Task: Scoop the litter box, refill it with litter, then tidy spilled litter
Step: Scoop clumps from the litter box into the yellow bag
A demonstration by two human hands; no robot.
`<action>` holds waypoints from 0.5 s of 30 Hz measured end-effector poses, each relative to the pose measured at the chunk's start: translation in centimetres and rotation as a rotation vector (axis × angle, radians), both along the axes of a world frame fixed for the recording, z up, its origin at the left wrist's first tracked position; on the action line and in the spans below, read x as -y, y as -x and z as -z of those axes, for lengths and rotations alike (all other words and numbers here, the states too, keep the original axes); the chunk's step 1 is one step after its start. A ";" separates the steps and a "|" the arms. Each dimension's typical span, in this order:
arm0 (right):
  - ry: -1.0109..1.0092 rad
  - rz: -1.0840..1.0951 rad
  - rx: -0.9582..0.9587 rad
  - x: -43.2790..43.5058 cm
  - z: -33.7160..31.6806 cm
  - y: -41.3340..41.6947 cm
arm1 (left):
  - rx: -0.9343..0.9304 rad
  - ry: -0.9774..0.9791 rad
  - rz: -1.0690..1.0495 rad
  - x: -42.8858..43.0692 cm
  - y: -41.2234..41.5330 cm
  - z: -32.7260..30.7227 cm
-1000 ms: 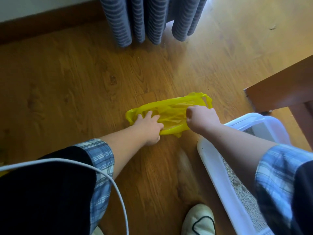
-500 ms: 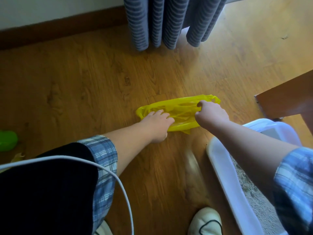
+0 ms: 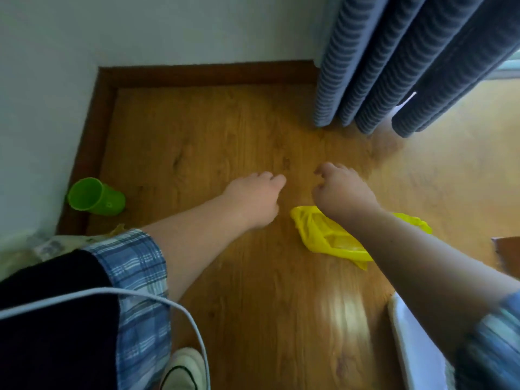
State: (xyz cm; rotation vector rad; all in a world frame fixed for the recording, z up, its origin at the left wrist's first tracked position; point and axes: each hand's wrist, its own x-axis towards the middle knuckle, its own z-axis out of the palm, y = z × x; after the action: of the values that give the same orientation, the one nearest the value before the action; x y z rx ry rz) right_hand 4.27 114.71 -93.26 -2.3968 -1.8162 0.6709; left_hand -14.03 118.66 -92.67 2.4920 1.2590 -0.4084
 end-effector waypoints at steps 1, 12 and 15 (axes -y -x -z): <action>-0.025 -0.018 -0.016 -1.0 -1.6 1.4 | 0.001 -0.019 -0.041 -0.5 1.7 -1.5; -0.095 -0.370 -0.246 -1.7 -11.1 20.6 | -0.039 -0.044 -0.550 3.7 22.2 -12.8; -0.052 -0.491 -0.263 -0.6 -10.7 25.3 | -0.014 -0.077 -0.752 6.2 27.0 -13.7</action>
State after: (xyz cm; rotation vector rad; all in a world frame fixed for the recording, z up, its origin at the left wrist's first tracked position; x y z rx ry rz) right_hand -21.07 115.30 -82.55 -1.7281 -2.2724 0.9079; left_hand -40.99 112.49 -78.96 1.8622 2.0975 -0.1818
